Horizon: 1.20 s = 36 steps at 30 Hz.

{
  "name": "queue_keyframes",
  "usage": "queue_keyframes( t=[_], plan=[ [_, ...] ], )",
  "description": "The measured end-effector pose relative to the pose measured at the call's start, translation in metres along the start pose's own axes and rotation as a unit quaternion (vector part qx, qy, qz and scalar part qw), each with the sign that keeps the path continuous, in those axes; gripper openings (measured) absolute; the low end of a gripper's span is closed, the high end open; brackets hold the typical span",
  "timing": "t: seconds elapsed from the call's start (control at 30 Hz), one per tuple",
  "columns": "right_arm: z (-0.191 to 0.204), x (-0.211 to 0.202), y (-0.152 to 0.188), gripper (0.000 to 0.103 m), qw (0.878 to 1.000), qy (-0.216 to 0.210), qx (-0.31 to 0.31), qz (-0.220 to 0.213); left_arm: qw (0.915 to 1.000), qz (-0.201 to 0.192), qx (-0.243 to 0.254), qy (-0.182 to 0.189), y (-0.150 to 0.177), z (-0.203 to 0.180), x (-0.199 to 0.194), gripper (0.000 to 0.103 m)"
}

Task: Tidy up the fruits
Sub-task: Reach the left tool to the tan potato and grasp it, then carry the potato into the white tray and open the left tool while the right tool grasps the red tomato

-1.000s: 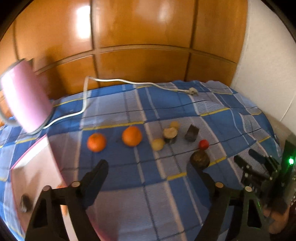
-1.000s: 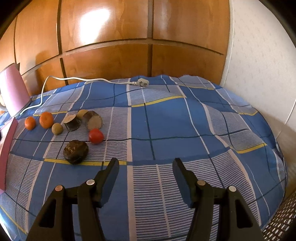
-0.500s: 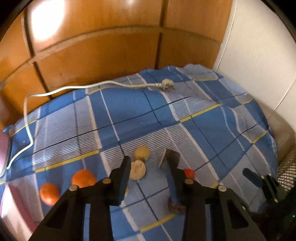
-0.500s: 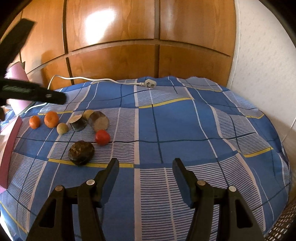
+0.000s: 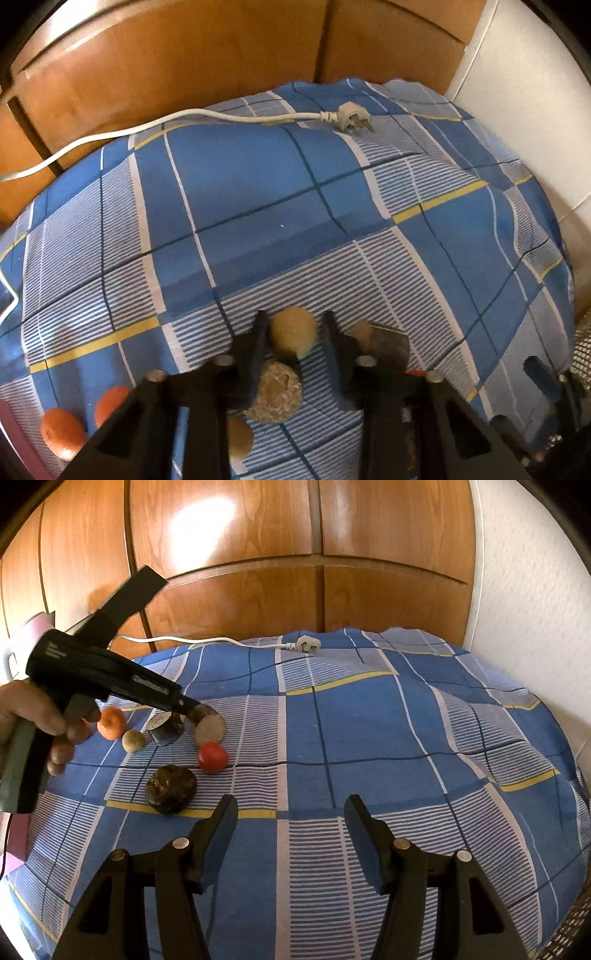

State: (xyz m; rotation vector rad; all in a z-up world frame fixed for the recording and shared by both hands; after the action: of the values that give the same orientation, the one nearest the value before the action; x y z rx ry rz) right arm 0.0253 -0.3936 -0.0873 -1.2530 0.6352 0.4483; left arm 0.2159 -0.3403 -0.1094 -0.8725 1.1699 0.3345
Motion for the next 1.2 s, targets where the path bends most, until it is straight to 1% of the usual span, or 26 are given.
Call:
queue_keyframes(
  t=[0.07,0.13,0.27,0.33,0.4,0.5,0.6,0.67,0.77,0.9,0.93,0.97,1.1,1.17,1.2],
  plan=[
    [-0.002,0.001,0.0,0.061,1.0,0.0,0.005,0.002,0.9999,-0.013,-0.007,0.002,-0.001,0.002,-0.004,0.026],
    [-0.003,0.001,0.0,0.061,1.0,0.0,0.008,0.002,0.9989,-0.04,-0.026,0.004,-0.001,0.009,-0.02,0.026],
    [-0.004,0.002,0.001,0.061,1.0,0.0,0.013,0.005,0.9932,-0.094,-0.068,0.006,0.001,0.026,-0.063,0.027],
    [-0.004,0.003,0.001,0.061,1.0,0.001,0.013,0.007,0.9898,-0.114,-0.085,0.004,0.012,0.033,-0.083,0.027],
    [-0.002,0.003,0.002,0.061,1.0,0.001,0.011,0.008,0.9875,-0.126,-0.095,-0.01,0.029,0.038,-0.097,0.027],
    [0.001,0.004,0.003,0.061,1.0,-0.006,0.009,0.016,0.985,-0.129,-0.108,-0.036,0.066,0.041,-0.107,0.027],
    [0.004,0.005,0.006,0.061,1.0,-0.01,0.006,0.022,0.9852,-0.111,-0.123,-0.044,0.104,0.044,-0.106,0.027],
    [0.007,0.006,0.008,0.061,0.999,-0.015,0.006,0.029,0.985,-0.105,-0.123,-0.058,0.127,0.042,-0.103,0.027],
    [0.006,0.007,0.012,0.061,0.998,-0.032,0.034,0.043,0.9844,-0.105,-0.124,-0.069,0.155,0.037,-0.099,0.027],
    [0.008,0.003,0.011,0.06,0.997,-0.037,0.045,0.046,0.9855,-0.095,-0.125,-0.064,0.177,0.029,-0.088,0.027],
    [0.009,0.002,0.01,0.058,0.997,-0.041,0.045,0.045,0.9851,-0.098,-0.126,-0.063,0.181,0.028,-0.086,0.027],
    [0.012,0.001,0.009,0.058,0.997,-0.045,0.045,0.046,0.984,-0.106,-0.128,-0.063,0.183,0.027,-0.087,0.027],
    [0.019,-0.002,0.005,0.057,0.997,-0.053,0.042,0.049,0.9829,-0.106,-0.143,-0.047,0.186,0.03,-0.086,0.027],
    [0.021,-0.002,0.001,0.05,0.996,-0.059,0.045,0.051,0.9827,-0.108,-0.143,-0.046,0.186,0.03,-0.087,0.027],
    [0.021,-0.002,-0.002,0.049,0.996,-0.061,0.046,0.051,0.9825,-0.109,-0.144,-0.046,0.186,0.029,-0.087,0.027]
  ],
)
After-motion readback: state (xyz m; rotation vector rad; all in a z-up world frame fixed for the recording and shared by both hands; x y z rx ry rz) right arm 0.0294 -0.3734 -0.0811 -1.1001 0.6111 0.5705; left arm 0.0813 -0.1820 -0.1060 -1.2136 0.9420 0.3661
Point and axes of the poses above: each gripper's, at about its wrist camera, not at the fingertips, and x roughly the way its jaws point, z to its left, y to its underside, the point moved 7 cm from there along x, roughly the way its jaws point, and after that the axes turned 13 degrees about -y, right-handed, at the moved point
